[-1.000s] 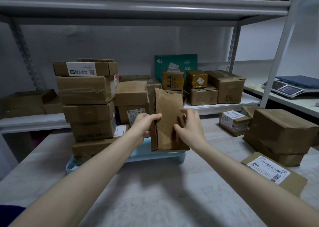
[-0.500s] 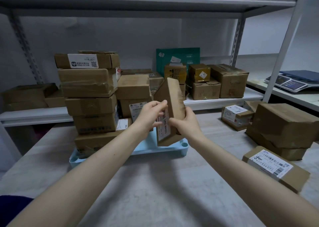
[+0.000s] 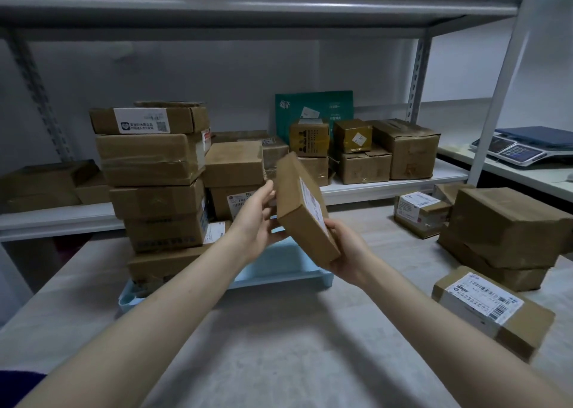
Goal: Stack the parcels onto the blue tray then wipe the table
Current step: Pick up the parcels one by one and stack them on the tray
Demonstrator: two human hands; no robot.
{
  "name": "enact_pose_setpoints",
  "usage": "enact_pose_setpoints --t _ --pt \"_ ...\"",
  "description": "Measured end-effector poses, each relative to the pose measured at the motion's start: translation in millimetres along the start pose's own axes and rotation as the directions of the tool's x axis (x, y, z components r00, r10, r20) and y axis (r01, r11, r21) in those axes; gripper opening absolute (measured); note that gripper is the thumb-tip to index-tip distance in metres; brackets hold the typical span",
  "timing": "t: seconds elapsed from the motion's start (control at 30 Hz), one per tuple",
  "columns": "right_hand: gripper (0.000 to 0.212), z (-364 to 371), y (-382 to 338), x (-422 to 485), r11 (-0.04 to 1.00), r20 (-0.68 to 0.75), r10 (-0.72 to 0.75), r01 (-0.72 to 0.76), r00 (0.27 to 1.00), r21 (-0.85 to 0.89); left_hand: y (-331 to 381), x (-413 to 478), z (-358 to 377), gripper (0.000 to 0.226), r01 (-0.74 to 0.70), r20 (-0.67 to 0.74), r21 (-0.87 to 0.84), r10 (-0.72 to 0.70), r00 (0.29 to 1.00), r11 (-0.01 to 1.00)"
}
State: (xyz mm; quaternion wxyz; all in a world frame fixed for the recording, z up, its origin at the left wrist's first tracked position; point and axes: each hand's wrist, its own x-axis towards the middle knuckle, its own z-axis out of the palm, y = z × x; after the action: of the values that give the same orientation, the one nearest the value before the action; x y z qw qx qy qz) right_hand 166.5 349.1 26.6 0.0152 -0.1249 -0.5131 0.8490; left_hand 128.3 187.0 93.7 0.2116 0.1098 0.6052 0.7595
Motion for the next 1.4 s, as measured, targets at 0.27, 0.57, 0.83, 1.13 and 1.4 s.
enact_pose_setpoints --t 0.27,0.57,0.83,1.13,1.4 --pt "0.034 21 -3 -1 0.969 0.178 -0.100 0.055 0.979 0.243 14 -14 10 0.044 -0.159 0.057 0.275 0.149 0.987 0.948" --pt "0.048 25 -22 -8 0.978 0.569 0.100 -0.185 0.816 0.094 54 -26 11 0.016 -0.288 -0.156 0.412 0.378 0.912 0.865" --pt "0.044 69 -58 -34 0.989 0.365 -0.038 -0.016 0.930 0.144 96 -50 7 0.024 -0.356 -0.055 0.362 0.401 0.914 0.861" --pt "0.039 143 -113 -29 0.973 0.225 -0.212 0.227 0.951 -0.043 157 -75 -15 0.075 -0.418 -0.093 0.448 0.506 0.858 0.791" --pt "0.026 207 -152 -36 0.940 0.378 -0.311 0.340 0.872 -0.010 217 -71 -54 0.058 -0.454 -0.369 0.268 0.526 0.766 0.850"
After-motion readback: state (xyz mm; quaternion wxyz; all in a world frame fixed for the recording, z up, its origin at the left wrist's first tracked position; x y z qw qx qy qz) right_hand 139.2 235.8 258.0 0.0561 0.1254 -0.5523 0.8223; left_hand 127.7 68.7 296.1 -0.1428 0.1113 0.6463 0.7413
